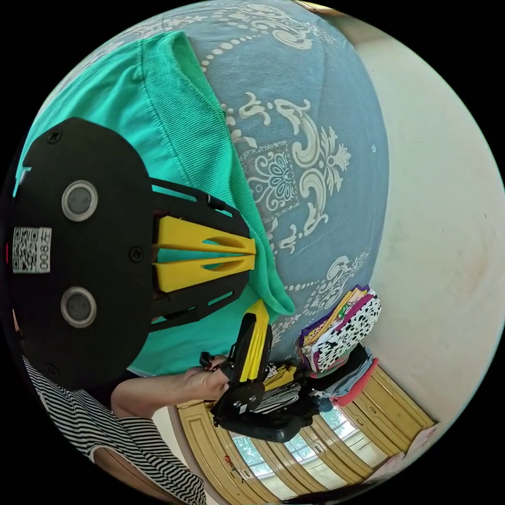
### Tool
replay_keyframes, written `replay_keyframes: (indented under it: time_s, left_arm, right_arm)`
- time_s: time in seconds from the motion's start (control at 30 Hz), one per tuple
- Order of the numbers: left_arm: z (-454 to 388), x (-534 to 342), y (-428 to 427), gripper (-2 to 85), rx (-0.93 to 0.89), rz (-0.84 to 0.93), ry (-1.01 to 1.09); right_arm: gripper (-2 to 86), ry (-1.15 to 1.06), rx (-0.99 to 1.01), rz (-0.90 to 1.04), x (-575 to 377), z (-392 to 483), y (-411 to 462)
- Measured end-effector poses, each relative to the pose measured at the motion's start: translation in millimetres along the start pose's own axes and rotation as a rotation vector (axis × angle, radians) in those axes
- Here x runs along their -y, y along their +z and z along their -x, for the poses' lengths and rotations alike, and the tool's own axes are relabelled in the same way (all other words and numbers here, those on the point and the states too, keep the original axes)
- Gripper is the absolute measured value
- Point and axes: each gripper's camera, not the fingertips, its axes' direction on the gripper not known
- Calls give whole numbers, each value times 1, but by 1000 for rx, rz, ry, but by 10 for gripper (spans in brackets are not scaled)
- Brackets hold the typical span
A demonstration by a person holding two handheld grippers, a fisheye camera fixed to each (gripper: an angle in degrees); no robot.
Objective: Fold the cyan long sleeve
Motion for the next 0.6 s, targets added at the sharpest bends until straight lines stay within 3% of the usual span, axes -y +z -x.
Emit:
replay_keyframes:
  time_s: [0.2,0.33,0.47,0.6]
  left_arm:
    - [-23,-2,-22,2,27,-73,-3]
    - [-16,-23,-61,2,165,-119,-78]
    - [25,-34,-70,2,308,-9,-198]
    - [38,-33,-83,1,266,-29,-232]
  right_arm:
    - [0,87,-43,-89,-5,-11,-16]
    - [1,113,-49,55,-3,-23,4]
    - [0,155,5,62,-7,-37,8]
    - [0,165,18,55,-9,-43,5]
